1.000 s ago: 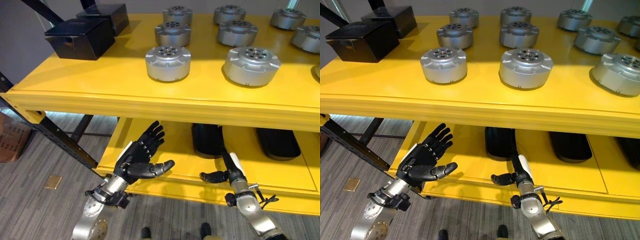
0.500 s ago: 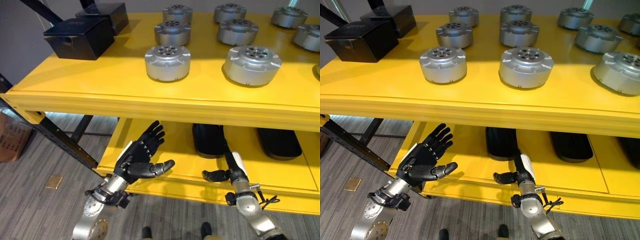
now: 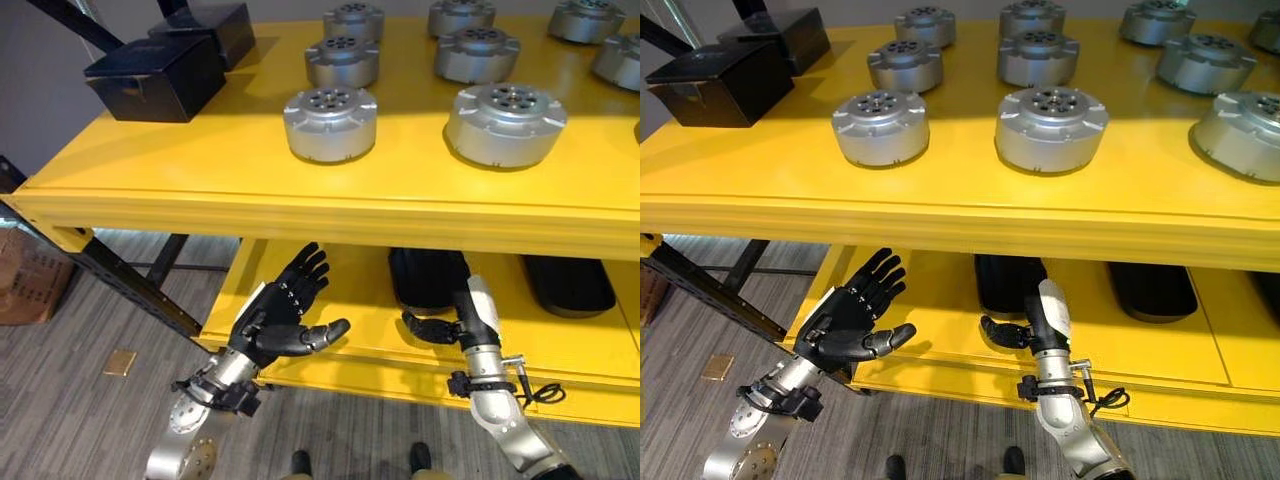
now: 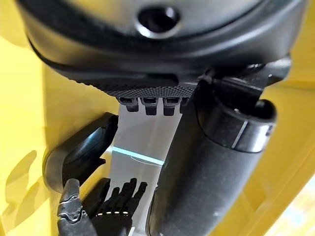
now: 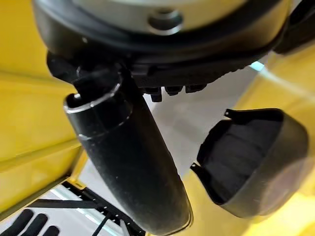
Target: Move parts from the plastic box to the shelf.
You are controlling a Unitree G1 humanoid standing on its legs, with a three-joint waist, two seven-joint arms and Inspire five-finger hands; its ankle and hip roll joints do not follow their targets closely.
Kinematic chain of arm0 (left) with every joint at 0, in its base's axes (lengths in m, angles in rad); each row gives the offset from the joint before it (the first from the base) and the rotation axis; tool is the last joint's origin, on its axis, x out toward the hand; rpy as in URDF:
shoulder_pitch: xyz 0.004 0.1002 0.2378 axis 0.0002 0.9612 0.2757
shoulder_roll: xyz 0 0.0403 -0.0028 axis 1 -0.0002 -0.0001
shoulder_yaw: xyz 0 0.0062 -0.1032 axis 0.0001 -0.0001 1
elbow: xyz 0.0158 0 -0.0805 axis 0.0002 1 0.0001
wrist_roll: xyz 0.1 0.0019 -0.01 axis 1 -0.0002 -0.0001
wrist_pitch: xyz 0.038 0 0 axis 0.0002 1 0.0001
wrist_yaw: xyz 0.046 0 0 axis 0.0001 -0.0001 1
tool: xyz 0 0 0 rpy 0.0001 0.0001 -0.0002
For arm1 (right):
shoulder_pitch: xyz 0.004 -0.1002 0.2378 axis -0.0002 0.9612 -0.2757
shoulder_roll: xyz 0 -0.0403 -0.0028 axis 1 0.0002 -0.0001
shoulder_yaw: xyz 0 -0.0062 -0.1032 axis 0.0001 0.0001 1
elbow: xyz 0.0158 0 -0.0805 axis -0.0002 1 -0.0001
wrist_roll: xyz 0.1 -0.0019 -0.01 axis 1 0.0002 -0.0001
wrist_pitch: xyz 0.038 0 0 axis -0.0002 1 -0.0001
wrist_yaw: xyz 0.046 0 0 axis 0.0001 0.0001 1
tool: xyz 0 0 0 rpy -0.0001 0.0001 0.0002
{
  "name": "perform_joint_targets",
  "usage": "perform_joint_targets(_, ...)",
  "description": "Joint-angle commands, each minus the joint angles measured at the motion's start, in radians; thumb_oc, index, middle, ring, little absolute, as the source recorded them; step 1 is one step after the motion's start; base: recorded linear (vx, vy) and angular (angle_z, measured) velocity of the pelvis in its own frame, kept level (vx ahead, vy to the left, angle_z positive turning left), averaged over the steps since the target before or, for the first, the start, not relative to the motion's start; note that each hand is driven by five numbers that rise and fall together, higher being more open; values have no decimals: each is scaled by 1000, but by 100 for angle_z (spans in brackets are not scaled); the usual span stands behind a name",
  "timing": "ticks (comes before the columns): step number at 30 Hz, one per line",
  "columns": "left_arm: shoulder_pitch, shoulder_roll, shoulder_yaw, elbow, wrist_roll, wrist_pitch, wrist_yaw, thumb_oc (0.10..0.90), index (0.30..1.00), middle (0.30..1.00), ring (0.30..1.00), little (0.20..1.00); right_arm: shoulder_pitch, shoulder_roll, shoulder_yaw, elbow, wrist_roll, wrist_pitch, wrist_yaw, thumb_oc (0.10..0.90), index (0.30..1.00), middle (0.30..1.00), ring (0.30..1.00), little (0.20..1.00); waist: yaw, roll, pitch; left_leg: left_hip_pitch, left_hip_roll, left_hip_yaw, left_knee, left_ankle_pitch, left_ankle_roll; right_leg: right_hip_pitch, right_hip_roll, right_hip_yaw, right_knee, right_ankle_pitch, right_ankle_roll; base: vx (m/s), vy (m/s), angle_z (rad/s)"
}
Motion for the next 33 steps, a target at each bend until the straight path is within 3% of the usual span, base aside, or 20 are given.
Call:
perform_joint_targets(1,-106,15,19,-88,-28,-104,-23,900,1000,1000,1000,1000,-128,-12,-30,-122,-7,-107,-26,900,1000,1000,1000,1000,-1,-49,-23,25,-27,6,-3,-88,45,40,-29,-54,74,-145,-16,0,0,0)
perform_joint_targets(7,-96,15,18,-92,-35,-105,-26,900,1000,1000,1000,1000,-117,-9,-37,-131,16,-112,-47,900,1000,1000,1000,1000,-4,-52,-24,26,-25,13,-3,-88,45,42,-28,-54,65,-139,-15,0,6,0)
perform_joint_targets(14,-104,16,-4,-85,-50,-73,-84,900,1000,1000,1000,1000,-82,15,-71,-206,256,-108,47,900,1000,1000,1000,1000,-34,-59,-23,32,-30,41,-3,-94,48,39,-25,-32,48,-123,-8,-1,109,-3)
perform_joint_targets(22,-146,25,-43,-87,-43,-56,-188,900,1000,1000,1000,1000,30,33,-146,-371,296,-83,86,900,1000,1000,1000,1000,-120,-65,-32,58,-65,137,-3,-123,77,13,-62,35,41,-80,40,51,264,-20)
perform_joint_targets(24,-144,49,-60,-106,-55,-26,-226,900,1000,1000,1000,1000,94,17,-190,-412,309,-81,99,900,1000,1000,1000,1000,-154,-68,-28,56,-84,172,-3,-136,92,-14,-87,56,39,-51,69,60,287,-29)
perform_joint_targets(28,-139,59,-49,-135,-93,-45,-248,900,1000,1000,1000,1000,141,2,-238,-432,323,-72,127,900,1000,1000,1000,1000,-184,-68,-24,51,-104,238,-3,-148,104,-49,-113,46,18,-14,99,-11,213,-33)
perform_joint_targets(29,-138,68,-35,-147,-49,-80,-198,900,1000,1000,1000,1000,140,4,-232,-438,334,-76,189,900,1000,1000,1000,1000,-186,-68,-12,81,-103,311,-3,-176,105,-73,-133,-43,59,-14,117,-78,174,-51)
perform_joint_targets(30,-140,79,-28,-155,-38,-96,-188,900,1000,1000,1000,1000,136,3,-223,-443,331,-80,201,900,1000,1000,1000,1000,-183,-66,-6,85,-102,340,-3,-177,114,-84,-151,-73,116,-25,115,-91,131,-61)
perform_joint_targets(32,-147,95,-20,-160,-42,-107,-199,900,1000,1000,1000,1000,133,4,-217,-442,332,-79,194,900,1000,1000,1000,1000,-177,-63,-4,78,-105,348,1,-175,128,-88,-168,-80,185,-39,105,-140,-7,-146)
perform_joint_targets(33,-156,115,-16,-175,-71,-123,-216,900,1000,1000,1000,1000,125,7,-209,-424,339,-83,163,900,1000,1000,1000,1000,-164,-61,-1,54,-110,337,23,-169,148,-106,-189,-77,318,-48,86,-181,-45,-120)
